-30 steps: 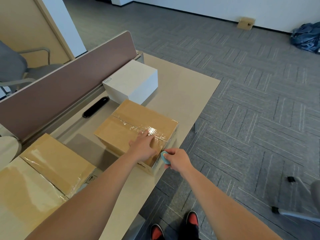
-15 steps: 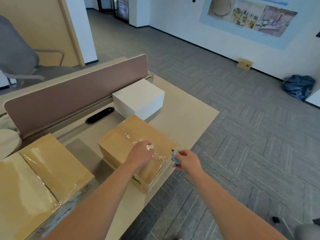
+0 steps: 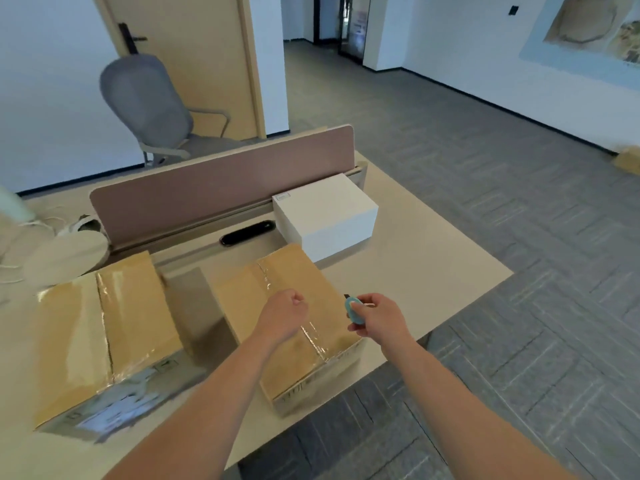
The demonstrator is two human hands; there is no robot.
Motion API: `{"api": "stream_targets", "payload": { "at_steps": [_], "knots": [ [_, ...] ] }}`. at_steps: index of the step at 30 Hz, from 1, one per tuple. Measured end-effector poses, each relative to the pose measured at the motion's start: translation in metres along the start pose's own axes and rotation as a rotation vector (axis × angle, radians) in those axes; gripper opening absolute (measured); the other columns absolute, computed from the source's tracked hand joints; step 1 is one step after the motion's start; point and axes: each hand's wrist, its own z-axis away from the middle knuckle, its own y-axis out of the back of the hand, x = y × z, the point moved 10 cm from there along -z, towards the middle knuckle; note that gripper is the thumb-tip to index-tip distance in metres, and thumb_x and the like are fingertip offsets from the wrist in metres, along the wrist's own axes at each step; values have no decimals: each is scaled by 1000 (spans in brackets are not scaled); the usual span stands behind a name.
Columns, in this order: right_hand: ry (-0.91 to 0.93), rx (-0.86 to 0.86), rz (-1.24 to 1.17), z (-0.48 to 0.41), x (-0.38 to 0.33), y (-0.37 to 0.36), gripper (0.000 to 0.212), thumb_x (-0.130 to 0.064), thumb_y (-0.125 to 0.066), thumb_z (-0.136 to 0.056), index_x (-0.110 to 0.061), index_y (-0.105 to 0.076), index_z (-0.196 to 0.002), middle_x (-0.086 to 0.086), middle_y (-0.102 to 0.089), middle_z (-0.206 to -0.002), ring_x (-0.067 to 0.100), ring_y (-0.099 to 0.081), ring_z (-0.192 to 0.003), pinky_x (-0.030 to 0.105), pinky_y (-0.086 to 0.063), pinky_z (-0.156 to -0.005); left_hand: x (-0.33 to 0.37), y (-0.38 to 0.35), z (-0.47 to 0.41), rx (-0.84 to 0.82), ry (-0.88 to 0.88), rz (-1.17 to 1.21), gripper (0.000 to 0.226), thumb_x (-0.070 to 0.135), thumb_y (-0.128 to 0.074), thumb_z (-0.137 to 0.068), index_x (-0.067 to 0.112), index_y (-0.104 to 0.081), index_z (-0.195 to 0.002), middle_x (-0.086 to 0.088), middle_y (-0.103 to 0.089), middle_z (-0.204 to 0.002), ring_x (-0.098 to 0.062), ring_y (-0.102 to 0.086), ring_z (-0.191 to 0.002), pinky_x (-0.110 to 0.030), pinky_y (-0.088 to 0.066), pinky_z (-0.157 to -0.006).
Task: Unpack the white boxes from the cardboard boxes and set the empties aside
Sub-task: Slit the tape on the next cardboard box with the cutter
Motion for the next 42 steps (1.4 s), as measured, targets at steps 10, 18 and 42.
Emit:
{"api": "stream_targets", "payload": {
  "at_steps": [10,18,42],
  "knots": [
    [66,-246,148,-42,-25,-25,16,-20,-63,-98,-15,-60,-112,9,-70,-102,14,-70,-59,20,-53,-51,-16,33,13,205,234,-4,24,21,-46,-94,16,-65,-108,-1,-66,-103,-19,-61,-90,-29,-46,-77],
    [115,-342,314,-83,-59,-86,12,-23,-65,-96,-18,-63,-106,8,-70,-105,15,-71,-61,26,-54,-58,-53,75,-24,318,280,89,36,27,-51,-95,17,-58,-130,1,-60,-124,-13,-54,-95,-26,-40,-81],
    [578,-883,859,-208,-132,-282,23,-19,-60,-97,-21,-69,-118,-5,-63,-111,16,-58,-102,28,-42,-86,-121,77,-116,282,695,-61,55,42,-48,-87,27,-49,-140,3,-46,-144,-20,-42,-136,-37,-37,-110]
  ]
}}
